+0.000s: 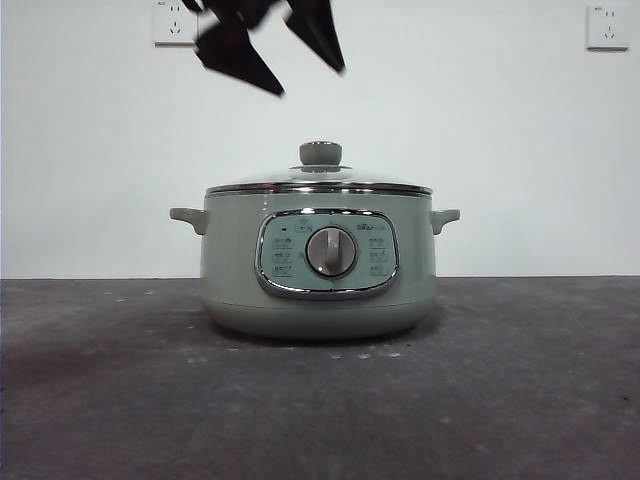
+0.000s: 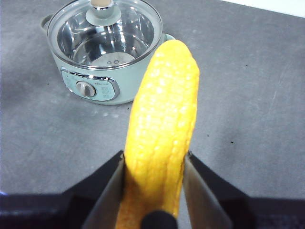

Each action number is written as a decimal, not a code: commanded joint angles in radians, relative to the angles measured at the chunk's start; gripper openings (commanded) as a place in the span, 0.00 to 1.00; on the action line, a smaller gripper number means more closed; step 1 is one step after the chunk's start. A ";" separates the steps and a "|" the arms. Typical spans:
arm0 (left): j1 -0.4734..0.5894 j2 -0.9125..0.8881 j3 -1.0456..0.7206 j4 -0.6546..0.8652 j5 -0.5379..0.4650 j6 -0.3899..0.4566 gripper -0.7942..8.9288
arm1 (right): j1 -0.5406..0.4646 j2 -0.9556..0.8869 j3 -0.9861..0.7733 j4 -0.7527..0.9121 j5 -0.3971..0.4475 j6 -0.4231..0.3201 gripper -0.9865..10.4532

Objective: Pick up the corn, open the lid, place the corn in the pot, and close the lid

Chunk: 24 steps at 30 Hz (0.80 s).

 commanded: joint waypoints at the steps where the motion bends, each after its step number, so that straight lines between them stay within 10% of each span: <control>1: -0.007 0.047 0.001 0.018 -0.023 0.033 0.70 | 0.000 0.000 0.002 -0.022 0.005 0.019 0.08; 16: -0.018 0.168 0.001 0.076 -0.038 0.024 0.69 | 0.001 0.000 0.002 -0.022 0.043 0.019 0.08; 24: -0.020 0.168 0.001 0.053 -0.037 0.002 0.20 | 0.001 0.000 0.002 -0.022 0.057 0.019 0.08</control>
